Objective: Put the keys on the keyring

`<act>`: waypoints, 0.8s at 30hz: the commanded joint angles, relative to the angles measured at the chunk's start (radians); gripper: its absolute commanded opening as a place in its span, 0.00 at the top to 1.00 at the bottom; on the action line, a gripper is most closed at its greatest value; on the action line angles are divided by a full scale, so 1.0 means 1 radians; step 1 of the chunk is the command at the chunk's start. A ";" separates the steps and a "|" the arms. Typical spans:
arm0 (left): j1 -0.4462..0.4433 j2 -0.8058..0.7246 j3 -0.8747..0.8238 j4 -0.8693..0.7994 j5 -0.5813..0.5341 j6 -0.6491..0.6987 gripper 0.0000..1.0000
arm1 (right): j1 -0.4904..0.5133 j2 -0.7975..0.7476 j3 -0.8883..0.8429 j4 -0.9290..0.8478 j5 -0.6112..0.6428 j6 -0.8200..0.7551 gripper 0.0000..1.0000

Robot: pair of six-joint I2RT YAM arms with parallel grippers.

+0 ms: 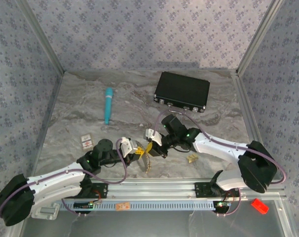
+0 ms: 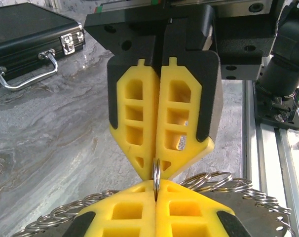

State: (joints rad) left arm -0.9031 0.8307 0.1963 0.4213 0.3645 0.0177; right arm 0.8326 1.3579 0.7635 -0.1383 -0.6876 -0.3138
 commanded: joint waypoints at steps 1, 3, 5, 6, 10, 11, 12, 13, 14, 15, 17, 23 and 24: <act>-0.002 -0.002 0.011 0.097 0.028 0.014 1.00 | 0.010 0.013 0.016 0.002 -0.053 -0.004 0.85; -0.002 -0.002 0.010 0.099 0.028 0.015 1.00 | 0.009 0.012 0.019 -0.013 -0.047 -0.010 0.80; -0.002 -0.006 0.008 0.097 0.030 0.015 1.00 | 0.004 0.006 0.016 -0.018 -0.037 -0.013 0.77; -0.002 -0.008 0.008 0.096 0.030 0.015 1.00 | 0.002 0.000 0.015 -0.021 -0.027 -0.015 0.75; -0.002 -0.022 0.005 0.081 0.029 0.018 1.00 | -0.014 -0.049 -0.007 -0.011 -0.009 -0.012 0.72; -0.002 -0.023 0.005 0.081 0.028 0.016 1.00 | -0.018 -0.062 -0.011 -0.009 -0.009 -0.013 0.72; -0.002 -0.025 0.003 0.081 0.028 0.016 1.00 | -0.021 -0.073 -0.015 -0.008 -0.009 -0.015 0.72; -0.003 -0.025 0.003 0.079 0.030 0.016 1.00 | -0.023 -0.082 -0.016 -0.004 -0.009 -0.016 0.72; -0.002 -0.025 0.003 0.080 0.030 0.016 1.00 | -0.022 -0.086 -0.019 -0.002 -0.009 -0.018 0.72; -0.002 -0.022 0.003 0.080 0.031 0.016 1.00 | -0.023 -0.088 -0.017 0.003 -0.010 -0.016 0.72; -0.002 -0.023 0.004 0.083 0.032 0.014 1.00 | -0.020 -0.084 -0.015 0.012 -0.014 -0.017 0.72; -0.002 -0.021 0.006 0.083 0.037 0.014 1.00 | -0.012 -0.048 -0.004 0.035 -0.022 -0.018 0.75; -0.002 -0.021 0.008 0.084 0.038 0.013 1.00 | -0.012 -0.044 -0.001 0.036 -0.026 -0.017 0.76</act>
State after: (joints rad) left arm -0.9031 0.8253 0.1951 0.4458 0.3717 0.0177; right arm 0.8139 1.2961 0.7525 -0.1181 -0.6964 -0.3222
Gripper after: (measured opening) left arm 0.044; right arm 0.247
